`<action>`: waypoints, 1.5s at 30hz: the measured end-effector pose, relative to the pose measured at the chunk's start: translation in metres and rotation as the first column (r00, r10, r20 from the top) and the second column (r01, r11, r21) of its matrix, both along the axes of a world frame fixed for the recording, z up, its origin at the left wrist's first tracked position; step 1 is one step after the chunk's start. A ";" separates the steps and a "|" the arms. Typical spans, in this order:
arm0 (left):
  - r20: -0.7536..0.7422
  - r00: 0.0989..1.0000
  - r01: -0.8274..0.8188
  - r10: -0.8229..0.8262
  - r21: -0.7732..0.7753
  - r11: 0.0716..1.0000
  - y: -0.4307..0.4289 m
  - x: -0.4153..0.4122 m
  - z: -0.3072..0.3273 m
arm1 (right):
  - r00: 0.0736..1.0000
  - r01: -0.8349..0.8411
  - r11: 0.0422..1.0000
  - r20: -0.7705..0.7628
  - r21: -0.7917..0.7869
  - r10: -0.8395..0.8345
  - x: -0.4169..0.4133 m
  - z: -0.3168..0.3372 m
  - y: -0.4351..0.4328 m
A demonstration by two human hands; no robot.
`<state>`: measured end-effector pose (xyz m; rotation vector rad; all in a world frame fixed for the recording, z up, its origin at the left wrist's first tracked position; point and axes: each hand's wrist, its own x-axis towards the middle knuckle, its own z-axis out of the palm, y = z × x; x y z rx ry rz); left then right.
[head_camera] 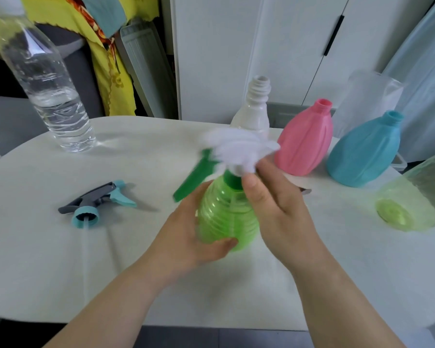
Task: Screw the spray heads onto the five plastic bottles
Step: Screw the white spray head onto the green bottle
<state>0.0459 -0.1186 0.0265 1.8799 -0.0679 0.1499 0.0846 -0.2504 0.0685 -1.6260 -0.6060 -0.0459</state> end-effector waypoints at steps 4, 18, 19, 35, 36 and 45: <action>-0.018 1.000 0.002 -0.002 0.024 1.000 0.001 0.000 -0.003 | 1.000 -0.002 1.000 0.007 0.009 0.002 0.003 0.001 -0.006; -0.023 1.000 0.006 -0.003 0.123 0.992 0.004 0.001 0.002 | 0.996 0.006 1.000 -0.084 0.000 -0.006 0.001 -0.001 0.001; -0.022 1.000 0.018 -0.015 0.116 0.993 0.004 0.001 0.003 | 0.992 -0.093 0.996 -0.081 0.002 0.092 0.001 0.001 -0.002; -0.030 0.999 0.046 -0.044 0.086 0.995 0.006 0.001 0.003 | 0.991 -0.051 0.999 -0.124 0.016 0.053 0.005 -0.001 -0.007; -0.032 0.999 0.041 -0.038 0.089 0.995 0.006 0.001 0.003 | 0.992 0.003 0.999 -0.126 0.048 0.004 0.005 -0.002 -0.005; -0.039 0.999 0.025 -0.023 0.070 0.997 0.002 -0.001 0.001 | 0.991 0.014 0.998 -0.129 -0.064 -0.023 0.004 0.000 -0.004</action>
